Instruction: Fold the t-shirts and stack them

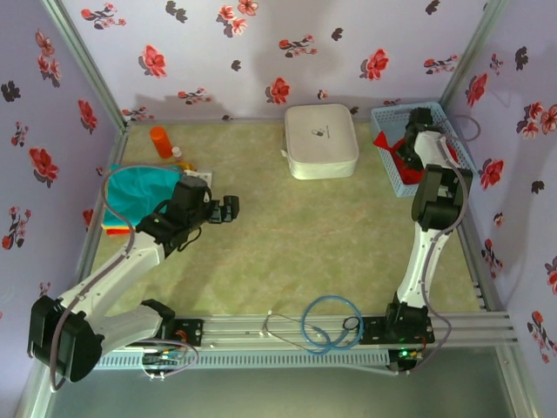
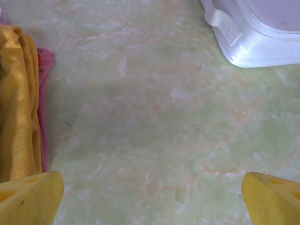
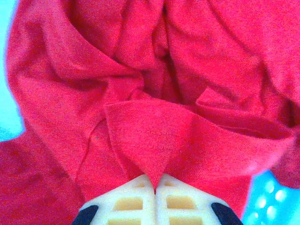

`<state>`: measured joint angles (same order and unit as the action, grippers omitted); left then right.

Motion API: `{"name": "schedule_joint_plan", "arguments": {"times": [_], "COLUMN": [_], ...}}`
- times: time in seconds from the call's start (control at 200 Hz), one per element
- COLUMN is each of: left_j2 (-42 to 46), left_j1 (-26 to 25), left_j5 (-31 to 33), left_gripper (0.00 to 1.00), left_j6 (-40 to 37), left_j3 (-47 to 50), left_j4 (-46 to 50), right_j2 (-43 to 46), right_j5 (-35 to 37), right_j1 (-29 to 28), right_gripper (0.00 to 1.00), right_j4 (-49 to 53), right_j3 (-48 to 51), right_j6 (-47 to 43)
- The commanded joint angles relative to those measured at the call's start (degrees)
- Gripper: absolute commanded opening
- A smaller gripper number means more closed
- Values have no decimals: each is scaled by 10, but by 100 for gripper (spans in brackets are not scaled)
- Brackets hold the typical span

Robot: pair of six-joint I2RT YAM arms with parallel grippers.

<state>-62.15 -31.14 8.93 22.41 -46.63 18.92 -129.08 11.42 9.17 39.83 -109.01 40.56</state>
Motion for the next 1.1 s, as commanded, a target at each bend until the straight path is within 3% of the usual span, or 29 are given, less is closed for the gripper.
{"name": "schedule_joint_plan", "arguments": {"times": [0.0, 0.39, 0.675, 0.855, 1.095], "left_j2": [21, 33, 18, -10, -42], "left_j1": [-4, -4, 3, 11, 12], "left_j5": [2, 4, 3, -11, -32], "left_gripper": [98, 99, 100, 100, 99], "left_j6": [10, 9, 13, 22, 42], "left_j3": [11, 17, 4, -26, -86], "left_j4": [11, 5, 13, 30, 86], "right_j2": [107, 315, 495, 568, 622], "right_j5": [32, 110, 148, 163, 189], "right_j1": [-1, -41, -120, -217, -406], "right_gripper": [0, 0, 0, 0, 0], "right_j4": [-69, -156, -178, -138, -161], "right_j3": [47, 193, 299, 319, 317], "right_j6": [1, -29, -92, -141, -244]}}
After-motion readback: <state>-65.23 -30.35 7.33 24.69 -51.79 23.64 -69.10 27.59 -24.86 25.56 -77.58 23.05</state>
